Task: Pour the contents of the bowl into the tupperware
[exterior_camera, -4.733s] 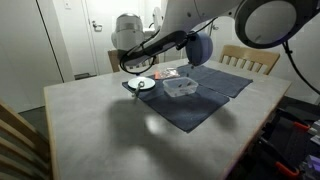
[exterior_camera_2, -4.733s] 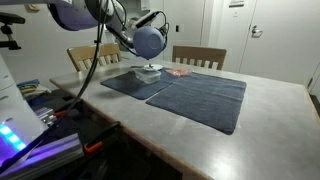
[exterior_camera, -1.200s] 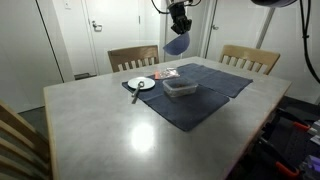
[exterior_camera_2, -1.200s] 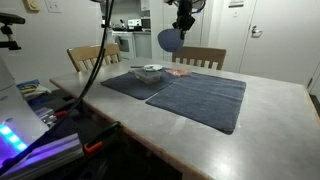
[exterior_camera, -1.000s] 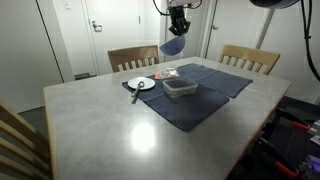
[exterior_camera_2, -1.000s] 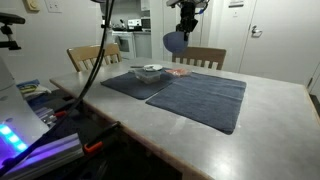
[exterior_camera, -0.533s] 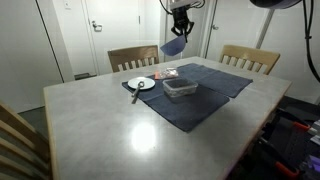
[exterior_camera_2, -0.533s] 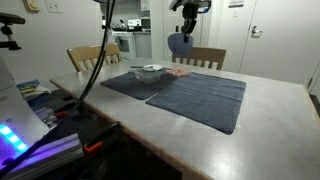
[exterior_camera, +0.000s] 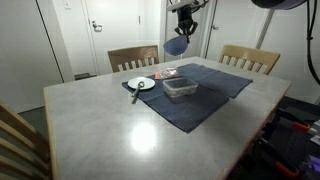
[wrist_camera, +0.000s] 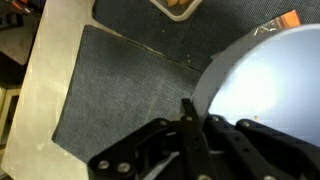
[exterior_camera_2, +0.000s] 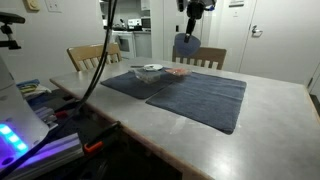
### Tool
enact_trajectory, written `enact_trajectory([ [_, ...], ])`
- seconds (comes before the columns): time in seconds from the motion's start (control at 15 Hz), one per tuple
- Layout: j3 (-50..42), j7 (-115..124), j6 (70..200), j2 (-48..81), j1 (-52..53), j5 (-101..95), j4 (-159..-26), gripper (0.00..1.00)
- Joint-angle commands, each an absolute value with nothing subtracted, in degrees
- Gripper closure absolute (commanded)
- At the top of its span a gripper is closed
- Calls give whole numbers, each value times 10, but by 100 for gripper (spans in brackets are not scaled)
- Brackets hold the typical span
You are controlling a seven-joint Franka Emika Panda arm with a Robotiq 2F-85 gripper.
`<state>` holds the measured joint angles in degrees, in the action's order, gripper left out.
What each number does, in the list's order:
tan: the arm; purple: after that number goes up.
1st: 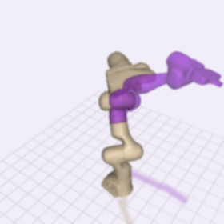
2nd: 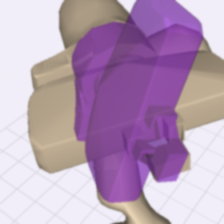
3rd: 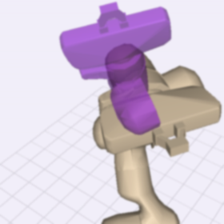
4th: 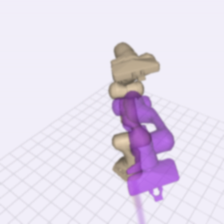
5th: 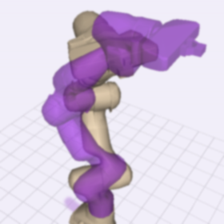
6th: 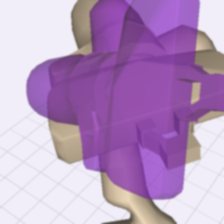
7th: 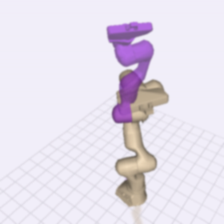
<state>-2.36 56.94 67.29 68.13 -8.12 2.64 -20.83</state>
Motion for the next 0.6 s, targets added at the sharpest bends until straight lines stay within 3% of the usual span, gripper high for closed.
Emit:
enact_trajectory([
  [0.0, -15, 671, 667, 679, -106, 61, -208, 99],
  [0.33, -13, 811, 586, 680, -133, 97, -208, 99],
  [0.53, -19, 791, 620, 669, -129, 84, -228, 95],
])
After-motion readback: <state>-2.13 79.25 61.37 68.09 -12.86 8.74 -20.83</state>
